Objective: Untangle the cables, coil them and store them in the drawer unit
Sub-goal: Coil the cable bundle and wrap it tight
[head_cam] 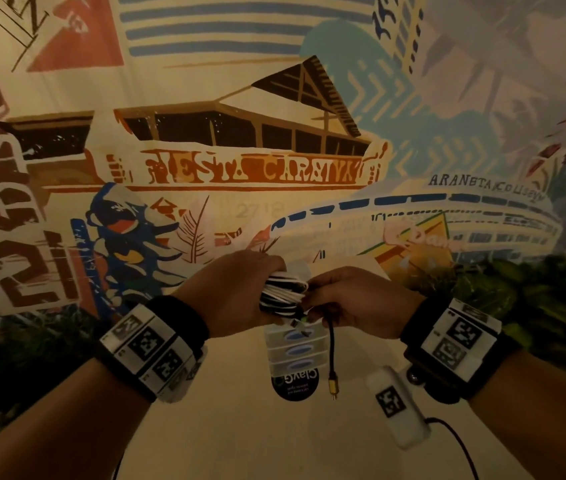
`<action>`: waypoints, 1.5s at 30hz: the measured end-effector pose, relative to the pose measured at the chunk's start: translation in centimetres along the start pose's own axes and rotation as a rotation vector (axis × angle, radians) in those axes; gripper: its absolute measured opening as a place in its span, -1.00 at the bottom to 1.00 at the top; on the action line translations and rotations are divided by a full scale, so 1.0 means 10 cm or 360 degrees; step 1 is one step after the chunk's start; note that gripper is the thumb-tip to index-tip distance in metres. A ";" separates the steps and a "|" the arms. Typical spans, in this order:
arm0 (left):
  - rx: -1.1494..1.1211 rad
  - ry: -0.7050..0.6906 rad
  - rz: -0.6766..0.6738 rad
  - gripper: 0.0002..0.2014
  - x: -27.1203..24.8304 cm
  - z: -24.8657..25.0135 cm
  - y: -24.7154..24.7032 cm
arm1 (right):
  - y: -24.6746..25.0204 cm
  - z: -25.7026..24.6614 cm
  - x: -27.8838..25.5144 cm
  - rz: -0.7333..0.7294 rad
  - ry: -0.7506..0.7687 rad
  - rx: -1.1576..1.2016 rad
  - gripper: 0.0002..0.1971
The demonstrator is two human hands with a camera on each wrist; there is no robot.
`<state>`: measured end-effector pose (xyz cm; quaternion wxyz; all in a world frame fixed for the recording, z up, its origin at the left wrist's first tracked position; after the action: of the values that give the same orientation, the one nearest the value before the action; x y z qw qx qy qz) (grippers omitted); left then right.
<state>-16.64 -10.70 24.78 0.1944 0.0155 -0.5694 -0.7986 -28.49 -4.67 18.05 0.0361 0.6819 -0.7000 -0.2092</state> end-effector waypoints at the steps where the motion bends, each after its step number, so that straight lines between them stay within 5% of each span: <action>1: 0.0026 -0.0017 0.0017 -0.66 0.00 0.00 -0.02 | -0.01 0.02 0.00 0.0005 -0.0032 -0.0001 -0.80; 9: 0.0082 0.0140 0.0145 -0.66 -0.04 -0.06 -0.14 | -0.04 0.08 -0.04 0.0005 -0.0197 0.0148 -0.66; 16: -0.0304 0.0220 0.0352 -0.68 -0.11 -0.20 -0.06 | -0.04 -0.06 -0.18 0.0052 0.0089 0.0198 -0.74; 21: -0.0535 0.0305 0.0511 -0.79 -0.20 -0.38 -0.06 | -0.12 -0.05 -0.33 -0.0046 0.0239 0.0089 -0.57; 28: -0.0289 0.0318 0.0549 -0.53 -0.19 -0.39 -0.25 | -0.20 -0.22 -0.37 0.0206 0.0484 -0.0302 -0.92; 30: -0.0608 0.0375 0.0661 -0.62 -0.21 -0.32 -0.22 | -0.17 -0.24 -0.37 0.0431 0.0572 -0.0500 -0.91; 32: -0.1233 0.0509 0.0767 -0.92 -0.24 -0.30 -0.25 | -0.15 -0.23 -0.38 0.0617 0.0613 -0.0543 -0.90; 36: -0.2266 0.0758 0.0694 -0.77 -0.28 -0.29 -0.52 | -0.10 -0.29 -0.40 0.0746 0.0674 -0.0342 -0.92; 45: -0.2825 0.0443 0.0615 -0.57 -0.15 -0.10 -0.42 | 0.00 -0.44 -0.45 0.0774 0.0787 0.0044 -0.82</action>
<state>-16.19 -9.94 20.32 0.3320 -0.1388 0.2884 -0.8873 -26.72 -1.42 23.14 0.2442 0.5256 -0.8148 -0.0133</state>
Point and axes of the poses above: each hand's wrist, its own x-axis towards the middle knuckle, its own y-axis out of the back of the hand, z = x × y, the point moved 8 cm from there along x, towards the middle knuckle, and after that the axes turned 15 degrees about -x, right-handed, at the moved point
